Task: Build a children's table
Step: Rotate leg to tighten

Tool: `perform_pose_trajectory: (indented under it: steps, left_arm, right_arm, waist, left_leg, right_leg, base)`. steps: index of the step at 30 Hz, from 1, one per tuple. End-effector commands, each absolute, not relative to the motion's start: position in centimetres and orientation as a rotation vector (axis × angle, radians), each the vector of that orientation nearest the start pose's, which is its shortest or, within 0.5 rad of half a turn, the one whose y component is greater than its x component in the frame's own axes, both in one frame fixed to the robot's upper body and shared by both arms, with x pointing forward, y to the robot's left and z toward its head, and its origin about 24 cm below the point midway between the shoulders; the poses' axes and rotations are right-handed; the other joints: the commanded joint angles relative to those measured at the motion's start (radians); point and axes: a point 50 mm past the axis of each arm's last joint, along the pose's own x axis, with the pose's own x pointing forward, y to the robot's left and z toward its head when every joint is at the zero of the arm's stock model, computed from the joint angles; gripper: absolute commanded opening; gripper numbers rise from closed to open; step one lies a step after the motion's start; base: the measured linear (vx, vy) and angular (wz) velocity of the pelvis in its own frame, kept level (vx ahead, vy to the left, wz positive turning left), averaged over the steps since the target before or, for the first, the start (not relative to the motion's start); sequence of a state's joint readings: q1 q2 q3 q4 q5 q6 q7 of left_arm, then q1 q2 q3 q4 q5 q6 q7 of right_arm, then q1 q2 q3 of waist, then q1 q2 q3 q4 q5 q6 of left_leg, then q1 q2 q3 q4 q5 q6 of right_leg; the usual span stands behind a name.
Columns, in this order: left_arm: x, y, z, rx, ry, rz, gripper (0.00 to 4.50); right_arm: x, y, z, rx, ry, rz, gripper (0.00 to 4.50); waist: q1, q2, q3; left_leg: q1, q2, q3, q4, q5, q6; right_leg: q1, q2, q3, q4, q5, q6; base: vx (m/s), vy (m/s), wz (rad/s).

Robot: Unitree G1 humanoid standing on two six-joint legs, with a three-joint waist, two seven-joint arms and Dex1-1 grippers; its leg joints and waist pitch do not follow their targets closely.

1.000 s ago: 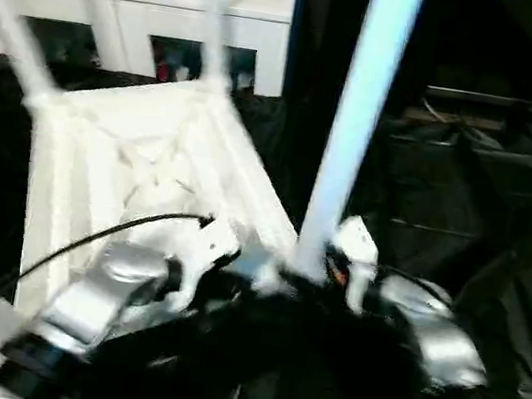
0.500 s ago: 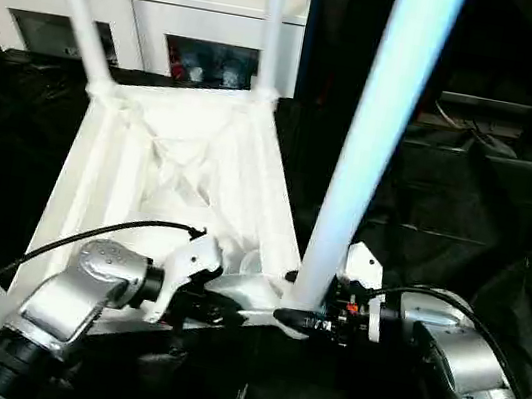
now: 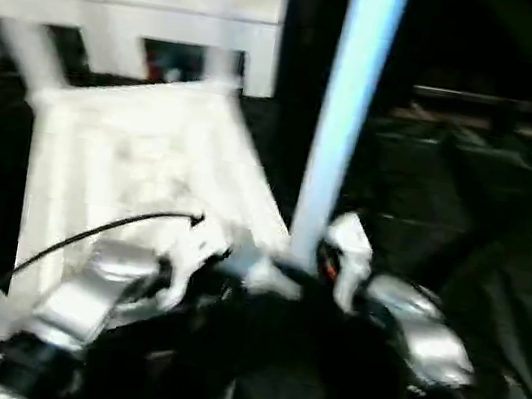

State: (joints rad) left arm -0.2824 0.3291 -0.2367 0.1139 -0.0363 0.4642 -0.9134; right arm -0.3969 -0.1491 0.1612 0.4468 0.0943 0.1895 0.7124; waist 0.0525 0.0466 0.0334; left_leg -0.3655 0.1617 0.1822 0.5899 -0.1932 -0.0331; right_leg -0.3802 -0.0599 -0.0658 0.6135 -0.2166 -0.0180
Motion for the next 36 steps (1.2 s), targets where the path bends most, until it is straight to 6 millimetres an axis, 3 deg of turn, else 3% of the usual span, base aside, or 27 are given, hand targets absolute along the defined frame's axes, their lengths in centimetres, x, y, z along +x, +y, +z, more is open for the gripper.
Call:
perform_pose_trajectory:
  steps: [1,5,6,7,11,16,19,23,24,27,30,36]
  left_arm:
    - [27.2,9.5,4.7,0.143,0.387,-1.126,0.00]
    - [27.5,7.5,5.1,0.098,0.370,-1.042,0.00]
    - [27.5,7.1,5.1,0.094,0.366,-1.033,0.00]
    - [27.4,6.8,5.2,0.087,0.362,-1.038,0.00]
    - [27.0,6.7,5.2,0.086,0.358,-1.076,0.00]
    - [26.5,8.1,5.6,0.110,0.352,-1.191,0.00]
    - [26.2,9.1,5.7,0.125,0.371,-1.246,0.00]
    - [25.8,10.5,5.6,0.137,0.417,-1.317,0.00]
    - [25.8,10.8,5.5,0.141,0.425,-1.324,0.00]
    - [25.7,11.6,5.5,0.154,0.446,-1.349,0.00]
    - [25.8,11.9,5.5,0.154,0.449,-1.354,0.00]
    - [25.9,12.5,5.6,0.153,0.462,-1.376,0.00]
  right_arm:
    - [29.1,-8.0,0.2,-0.062,0.437,0.896,2.65]
    - [29.1,-6.6,-0.4,-0.065,0.438,0.843,2.65]
    - [29.1,-6.3,-0.3,-0.060,0.430,0.843,3.21]
    - [29.2,-6.2,-0.2,-0.038,0.426,0.843,3.21]
    - [29.3,-6.3,0.4,-0.031,0.393,0.864,3.41]
    - [28.7,-7.4,2.0,-0.049,0.290,1.057,3.57]
    - [28.1,-8.4,2.7,-0.071,0.260,1.179,3.57]
    - [26.9,-9.8,3.5,-0.058,0.301,1.350,3.57]
    - [26.7,-10.0,3.6,-0.058,0.306,1.377,3.57]
    - [26.0,-10.6,3.8,-0.069,0.329,1.461,3.57]
    - [25.5,-10.8,3.8,-0.051,0.355,1.513,3.57]
    - [24.9,-10.8,3.9,-0.032,0.387,1.556,3.04]
  waist:
    - [0.005,-0.017,-0.035]
    - [0.005,-0.009,-0.037]
    - [0.005,-0.011,-0.039]
    - [0.004,-0.007,-0.039]
    - [0.008,-0.007,-0.044]
    - [0.014,-0.007,-0.046]
    - [0.015,-0.004,-0.047]
    - [0.023,-0.005,-0.046]
    - [0.033,-0.004,-0.045]
    - [0.042,-0.006,-0.043]
    - [0.045,-0.007,-0.042]
    - [0.047,-0.009,-0.045]
  left_leg:
    - [0.006,0.070,-0.038,-0.080,-0.245,0.017]
    - [0.008,0.071,-0.036,-0.079,-0.235,0.018]
    - [0.006,0.072,-0.036,-0.079,-0.226,0.022]
    - [0.005,0.071,-0.035,-0.078,-0.226,0.028]
    - [0.003,0.070,-0.034,-0.074,-0.197,0.047]
    - [0.001,0.072,-0.033,-0.071,-0.183,0.068]
    - [0.001,0.074,-0.033,-0.069,-0.155,0.090]
    - [0.003,0.076,-0.032,-0.070,-0.166,0.096]
    - [0.007,0.079,-0.031,-0.070,-0.170,0.095]
    - [0.012,0.080,-0.029,-0.071,-0.189,0.086]
    - [0.007,0.081,-0.031,-0.074,-0.190,0.074]
    - [0.006,0.079,-0.031,-0.071,-0.168,0.070]
  right_leg:
    - [0.030,-0.101,0.062,-0.098,-0.361,-0.154]
    - [0.028,-0.099,0.061,-0.097,-0.318,-0.169]
    - [0.031,-0.098,0.061,-0.093,-0.289,-0.172]
    - [0.030,-0.097,0.061,-0.094,-0.273,-0.175]
    - [0.033,-0.097,0.061,-0.090,-0.226,-0.175]
    - [0.037,-0.098,0.060,-0.087,-0.185,-0.180]
    - [0.036,-0.094,0.058,-0.078,-0.118,-0.208]
    - [0.037,-0.092,0.057,-0.079,-0.130,-0.216]
    - [0.034,-0.091,0.057,-0.079,-0.141,-0.211]
    - [0.029,-0.094,0.059,-0.083,-0.165,-0.213]
    - [0.033,-0.095,0.059,-0.082,-0.180,-0.209]
    - [0.033,-0.096,0.059,-0.078,-0.151,-0.214]
  base:
    - [0.000,0.000,0.00]
    - [0.000,0.000,0.00]
    - [0.000,0.000,0.00]
    - [0.000,0.000,0.00]
    - [0.000,0.000,0.00]
    - [0.000,0.000,0.00]
    - [0.000,0.000,0.00]
    - [0.000,0.000,0.00]
    - [0.000,0.000,0.00]
    - [0.000,0.000,0.00]
    - [0.000,0.000,0.00]
    - [0.000,0.000,0.00]
